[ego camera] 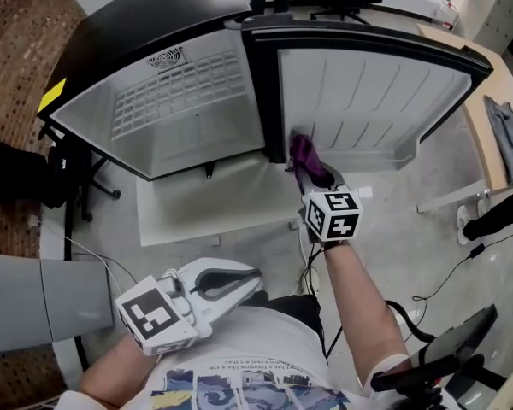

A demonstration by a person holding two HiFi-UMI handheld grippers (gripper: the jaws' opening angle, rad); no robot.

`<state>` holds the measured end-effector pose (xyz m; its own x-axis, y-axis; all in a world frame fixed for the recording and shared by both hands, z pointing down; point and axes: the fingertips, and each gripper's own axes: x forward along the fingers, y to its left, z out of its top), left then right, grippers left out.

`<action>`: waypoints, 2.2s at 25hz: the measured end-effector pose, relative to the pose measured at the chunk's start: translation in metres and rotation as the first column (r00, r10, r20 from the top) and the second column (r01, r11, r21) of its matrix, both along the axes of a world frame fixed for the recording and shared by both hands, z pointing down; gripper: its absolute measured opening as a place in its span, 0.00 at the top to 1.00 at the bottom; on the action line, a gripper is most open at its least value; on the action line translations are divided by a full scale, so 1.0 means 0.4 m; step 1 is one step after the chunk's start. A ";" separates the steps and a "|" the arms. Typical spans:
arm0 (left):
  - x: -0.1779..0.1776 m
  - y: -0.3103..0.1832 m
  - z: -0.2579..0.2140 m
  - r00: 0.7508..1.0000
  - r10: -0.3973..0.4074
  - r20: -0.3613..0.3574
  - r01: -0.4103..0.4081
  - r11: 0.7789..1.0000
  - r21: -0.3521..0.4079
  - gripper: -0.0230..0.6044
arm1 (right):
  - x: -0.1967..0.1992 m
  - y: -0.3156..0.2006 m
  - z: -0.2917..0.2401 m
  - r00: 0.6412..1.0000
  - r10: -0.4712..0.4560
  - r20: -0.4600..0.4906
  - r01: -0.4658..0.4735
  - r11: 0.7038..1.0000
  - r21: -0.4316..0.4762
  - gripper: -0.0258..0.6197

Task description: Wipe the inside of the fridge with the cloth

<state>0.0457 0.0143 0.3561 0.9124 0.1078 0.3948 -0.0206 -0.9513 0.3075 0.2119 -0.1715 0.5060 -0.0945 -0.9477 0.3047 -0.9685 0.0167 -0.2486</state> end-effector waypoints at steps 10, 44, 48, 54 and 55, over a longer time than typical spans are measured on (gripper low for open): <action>0.008 -0.006 0.029 0.998 0.063 0.004 -0.063 0.998 0.019 0.95 | 0.095 0.041 0.037 0.988 0.077 -0.133 -0.083 0.996 -0.041 0.88; 0.355 0.129 -0.008 0.992 0.128 0.000 -0.128 0.992 0.002 0.95 | 0.561 0.282 0.060 0.932 0.185 -0.311 -0.235 0.963 -0.132 0.88; 0.382 0.142 -0.007 0.990 0.140 -0.005 -0.140 0.990 -0.013 0.95 | 0.566 0.305 0.047 0.930 0.181 -0.320 -0.231 0.964 -0.128 0.88; 0.386 0.148 -0.001 0.990 0.140 -0.004 -0.140 0.990 -0.027 0.95 | 0.585 0.349 0.015 0.921 0.211 -0.329 -0.254 0.963 -0.095 0.88; 0.385 0.148 -0.001 0.990 0.138 -0.004 -0.138 0.990 -0.029 0.95 | 0.575 0.353 0.004 0.922 0.207 -0.328 -0.246 0.966 -0.084 0.88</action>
